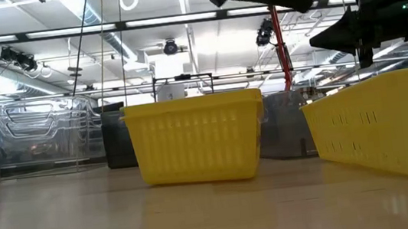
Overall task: Stack baskets by color
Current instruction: Stack the right yellow bin on top of the left yellow bin
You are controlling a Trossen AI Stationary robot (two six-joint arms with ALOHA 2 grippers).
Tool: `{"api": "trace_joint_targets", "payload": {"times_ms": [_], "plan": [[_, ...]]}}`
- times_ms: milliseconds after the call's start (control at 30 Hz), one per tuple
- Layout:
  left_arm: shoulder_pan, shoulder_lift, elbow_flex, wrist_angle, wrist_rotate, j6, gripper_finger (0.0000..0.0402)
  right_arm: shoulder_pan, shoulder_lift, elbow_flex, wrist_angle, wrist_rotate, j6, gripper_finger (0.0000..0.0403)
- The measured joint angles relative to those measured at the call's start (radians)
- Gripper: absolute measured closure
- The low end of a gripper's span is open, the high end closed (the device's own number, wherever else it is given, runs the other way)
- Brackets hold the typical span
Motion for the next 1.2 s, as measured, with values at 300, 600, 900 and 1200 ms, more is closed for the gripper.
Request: {"api": "trace_joint_targets", "payload": {"times_ms": [300,600,900,1200], "plan": [[-0.043,0.043,-0.001,0.189,-0.057,0.042,0.0176,0.0,0.0,0.0,0.0,0.0,0.0,0.0389],[-0.026,0.111,0.027,0.272,-0.071,0.085,0.0206,0.0,0.001,0.0,0.0,0.0,0.0,0.0389],[-0.011,0.171,0.028,0.279,-0.095,0.064,0.0177,0.0,0.005,0.0,-0.001,0.0,0.0,0.0389],[-0.008,0.205,0.027,0.255,-0.059,0.101,0.0134,0.0,0.005,0.0,0.0,0.0,0.0,0.0389]]}}
